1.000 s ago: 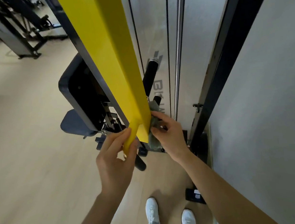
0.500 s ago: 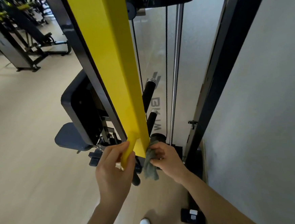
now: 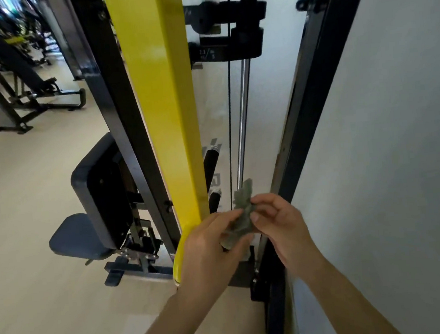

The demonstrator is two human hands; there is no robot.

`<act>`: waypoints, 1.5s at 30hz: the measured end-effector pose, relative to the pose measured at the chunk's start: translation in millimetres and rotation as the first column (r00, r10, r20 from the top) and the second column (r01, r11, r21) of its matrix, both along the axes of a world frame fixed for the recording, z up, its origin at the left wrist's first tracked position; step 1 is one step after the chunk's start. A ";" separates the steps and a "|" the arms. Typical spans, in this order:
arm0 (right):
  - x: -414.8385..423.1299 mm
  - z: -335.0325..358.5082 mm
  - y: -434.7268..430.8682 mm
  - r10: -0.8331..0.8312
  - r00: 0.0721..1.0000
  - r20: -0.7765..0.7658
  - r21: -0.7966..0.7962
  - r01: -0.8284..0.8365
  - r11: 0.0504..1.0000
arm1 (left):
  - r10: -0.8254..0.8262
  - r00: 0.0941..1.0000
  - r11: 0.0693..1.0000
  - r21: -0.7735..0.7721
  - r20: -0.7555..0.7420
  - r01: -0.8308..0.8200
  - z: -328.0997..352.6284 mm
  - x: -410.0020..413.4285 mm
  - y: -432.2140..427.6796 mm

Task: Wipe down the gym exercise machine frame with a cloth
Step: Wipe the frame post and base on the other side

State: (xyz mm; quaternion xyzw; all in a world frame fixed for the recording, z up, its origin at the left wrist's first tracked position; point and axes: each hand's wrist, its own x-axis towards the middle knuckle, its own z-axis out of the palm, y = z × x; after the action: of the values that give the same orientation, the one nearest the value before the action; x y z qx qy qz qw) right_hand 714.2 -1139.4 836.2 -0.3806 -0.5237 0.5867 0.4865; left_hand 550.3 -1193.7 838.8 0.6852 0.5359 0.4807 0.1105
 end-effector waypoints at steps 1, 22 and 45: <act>4.1 4.3 -0.1 -0.025 0.999 0.028 0.028 0.024 0.999 | -0.014 1.000 1.000 0.007 0.008 0.014 1.9 2.8 4.7; 2.5 46.1 -22.2 0.046 0.913 0.406 0.194 -0.135 0.972 | -0.189 0.967 0.901 -0.362 0.172 0.240 28.2 -57.7 -12.6; -269.0 57.9 -67.0 -0.530 0.750 0.396 0.319 0.429 0.845 | -0.490 0.796 0.765 -0.263 0.355 0.588 17.3 -279.0 7.4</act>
State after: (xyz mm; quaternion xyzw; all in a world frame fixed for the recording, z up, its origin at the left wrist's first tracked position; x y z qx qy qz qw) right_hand 445.2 -1206.4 894.1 -0.5802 -0.5675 0.2730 0.5166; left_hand 271.3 -1186.4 856.1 0.7078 0.3730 0.4087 0.4393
